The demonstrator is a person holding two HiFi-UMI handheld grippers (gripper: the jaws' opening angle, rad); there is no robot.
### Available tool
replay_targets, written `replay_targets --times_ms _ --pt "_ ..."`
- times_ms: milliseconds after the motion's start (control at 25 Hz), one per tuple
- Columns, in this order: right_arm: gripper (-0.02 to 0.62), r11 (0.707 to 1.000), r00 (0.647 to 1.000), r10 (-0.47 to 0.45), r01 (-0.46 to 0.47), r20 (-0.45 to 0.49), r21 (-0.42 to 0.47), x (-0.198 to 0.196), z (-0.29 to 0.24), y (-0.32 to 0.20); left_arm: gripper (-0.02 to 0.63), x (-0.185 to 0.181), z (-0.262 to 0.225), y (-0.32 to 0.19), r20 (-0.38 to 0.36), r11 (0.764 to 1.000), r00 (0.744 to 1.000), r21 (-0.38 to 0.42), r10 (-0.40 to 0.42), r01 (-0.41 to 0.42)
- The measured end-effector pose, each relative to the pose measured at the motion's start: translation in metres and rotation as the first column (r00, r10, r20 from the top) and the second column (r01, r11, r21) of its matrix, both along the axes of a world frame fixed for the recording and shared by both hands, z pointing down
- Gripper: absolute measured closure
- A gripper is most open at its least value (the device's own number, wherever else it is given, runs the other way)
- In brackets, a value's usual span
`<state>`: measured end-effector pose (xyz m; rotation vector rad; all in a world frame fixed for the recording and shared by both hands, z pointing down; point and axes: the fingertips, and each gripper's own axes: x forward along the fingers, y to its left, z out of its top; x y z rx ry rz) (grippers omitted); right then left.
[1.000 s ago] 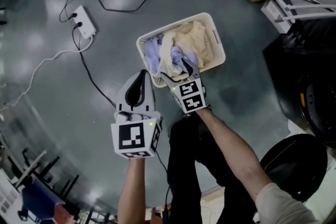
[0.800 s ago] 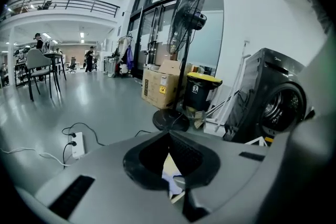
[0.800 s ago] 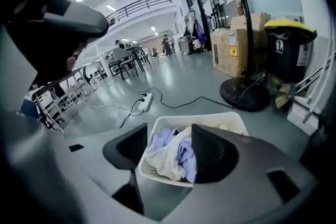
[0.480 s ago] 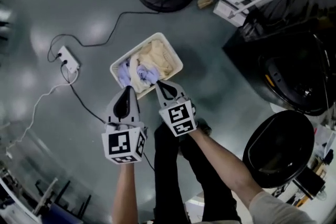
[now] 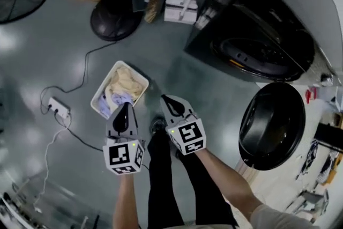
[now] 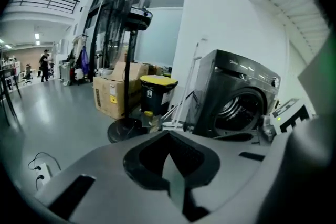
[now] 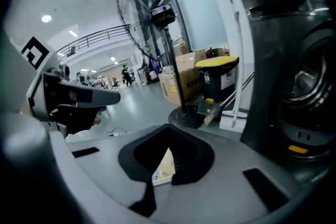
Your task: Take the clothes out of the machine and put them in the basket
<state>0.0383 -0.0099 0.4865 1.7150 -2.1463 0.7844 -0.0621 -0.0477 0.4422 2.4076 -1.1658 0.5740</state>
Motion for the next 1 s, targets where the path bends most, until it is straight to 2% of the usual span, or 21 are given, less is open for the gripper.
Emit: replay_targets --times_ms 80,240,480,720,880,1000 --pt "0.572 0.995 0.995 0.098 -0.097 -0.016 0.018 0.047 -0.018 0.016 0.589 0.04 -0.011 0.004 -0.011 0.997 0.997 0.002 0.078 -0.078" --pt "0.572 0.965 0.965 0.26 -0.258 -0.039 0.051 0.137 -0.058 0.061 0.589 0.116 -0.043 0.021 -0.028 0.976 0.976 0.01 0.218 -0.217" --pt "0.572 0.887 0.884 0.46 -0.453 -0.087 0.086 0.239 -0.118 0.139 0.589 0.201 -0.104 0.047 -0.009 0.92 0.923 0.087 0.384 -0.381" --pt "0.572 0.838 0.824 0.545 -0.529 -0.155 0.136 0.296 -0.198 0.193 0.589 0.258 -0.187 0.067 -0.002 0.882 0.892 0.148 0.453 -0.447" --pt "0.572 0.815 0.8 0.577 -0.55 -0.165 0.182 0.326 -0.262 0.208 0.589 0.283 -0.248 0.076 -0.017 0.867 0.882 0.192 0.471 -0.459" --pt "0.572 0.801 0.79 0.592 -0.556 -0.159 0.224 0.335 -0.304 0.216 0.589 0.291 -0.291 0.083 -0.032 0.858 0.878 0.23 0.478 -0.459"
